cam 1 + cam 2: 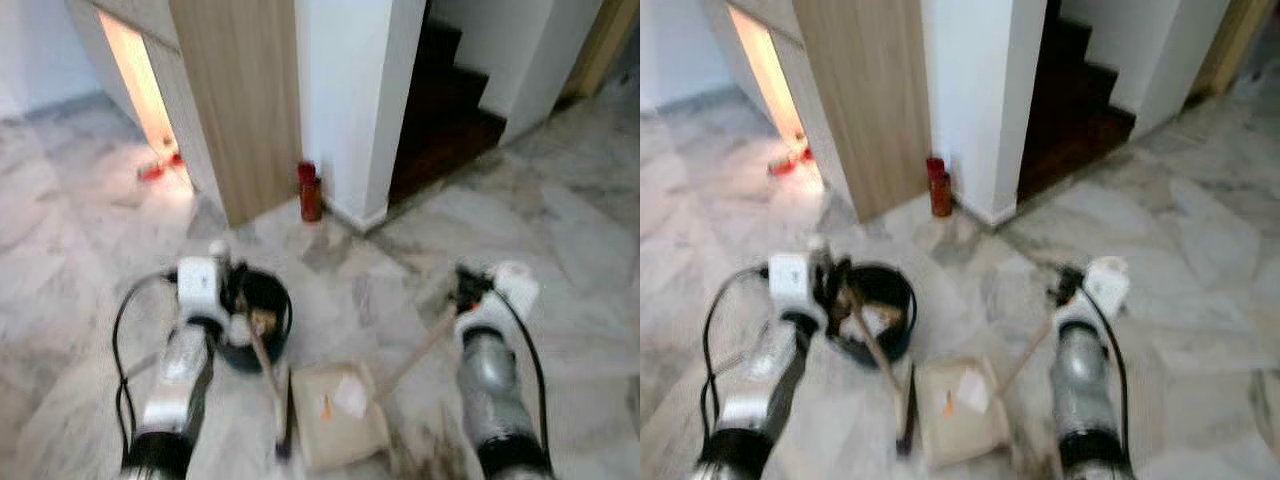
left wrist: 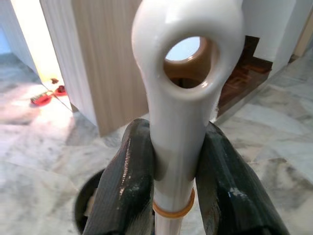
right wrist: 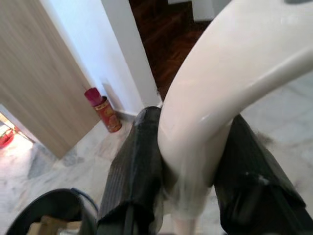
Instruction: Sweep floor
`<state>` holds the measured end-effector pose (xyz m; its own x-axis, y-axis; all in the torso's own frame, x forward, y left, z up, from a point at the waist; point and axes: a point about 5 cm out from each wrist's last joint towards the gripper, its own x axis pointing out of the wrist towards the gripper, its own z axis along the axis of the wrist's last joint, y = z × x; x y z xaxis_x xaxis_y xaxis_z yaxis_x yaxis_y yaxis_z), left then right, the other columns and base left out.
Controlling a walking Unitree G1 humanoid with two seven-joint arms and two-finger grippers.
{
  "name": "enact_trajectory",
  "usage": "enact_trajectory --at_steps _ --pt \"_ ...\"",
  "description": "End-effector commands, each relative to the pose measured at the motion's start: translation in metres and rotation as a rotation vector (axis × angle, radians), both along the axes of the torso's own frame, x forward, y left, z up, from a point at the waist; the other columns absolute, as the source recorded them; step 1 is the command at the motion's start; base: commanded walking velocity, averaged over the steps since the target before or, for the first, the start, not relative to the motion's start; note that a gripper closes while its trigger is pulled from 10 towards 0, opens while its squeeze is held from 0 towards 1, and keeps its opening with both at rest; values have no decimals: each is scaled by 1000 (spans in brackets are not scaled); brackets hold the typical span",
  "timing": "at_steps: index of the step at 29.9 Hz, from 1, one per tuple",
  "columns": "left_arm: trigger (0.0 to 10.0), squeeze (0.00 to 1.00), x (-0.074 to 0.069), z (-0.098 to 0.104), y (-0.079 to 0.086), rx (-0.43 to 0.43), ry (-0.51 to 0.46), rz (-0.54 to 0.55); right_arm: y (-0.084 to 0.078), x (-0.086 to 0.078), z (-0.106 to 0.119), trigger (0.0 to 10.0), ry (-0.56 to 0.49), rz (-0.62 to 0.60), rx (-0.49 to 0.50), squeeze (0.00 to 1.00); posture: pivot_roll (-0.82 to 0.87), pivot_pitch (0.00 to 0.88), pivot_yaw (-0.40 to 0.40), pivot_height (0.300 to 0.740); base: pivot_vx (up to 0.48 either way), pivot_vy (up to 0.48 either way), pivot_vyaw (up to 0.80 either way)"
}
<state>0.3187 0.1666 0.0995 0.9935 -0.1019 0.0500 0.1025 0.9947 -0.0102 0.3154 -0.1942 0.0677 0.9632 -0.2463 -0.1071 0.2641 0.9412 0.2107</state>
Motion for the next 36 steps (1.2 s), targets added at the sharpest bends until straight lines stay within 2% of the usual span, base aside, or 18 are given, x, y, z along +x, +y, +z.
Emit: enact_trajectory --at_steps 1,19,28,36 --pt "10000 0 3 11 -5 7 -49 -16 -4 2 6 10000 -34 -16 21 0 -56 0 56 740 0 375 0" --pt "10000 0 2 9 -6 0 -47 -20 -4 0 4 10000 -25 -9 14 0 -52 0 38 740 0 374 0" --pt "10000 0 4 9 -6 -6 -50 -4 -8 4 11 10000 -43 0 -1 0 -55 0 24 740 0 372 0" --pt "10000 0 7 10 -6 -8 -49 -5 -8 0 10 10000 -45 -1 -26 0 -65 0 31 740 0 365 0"
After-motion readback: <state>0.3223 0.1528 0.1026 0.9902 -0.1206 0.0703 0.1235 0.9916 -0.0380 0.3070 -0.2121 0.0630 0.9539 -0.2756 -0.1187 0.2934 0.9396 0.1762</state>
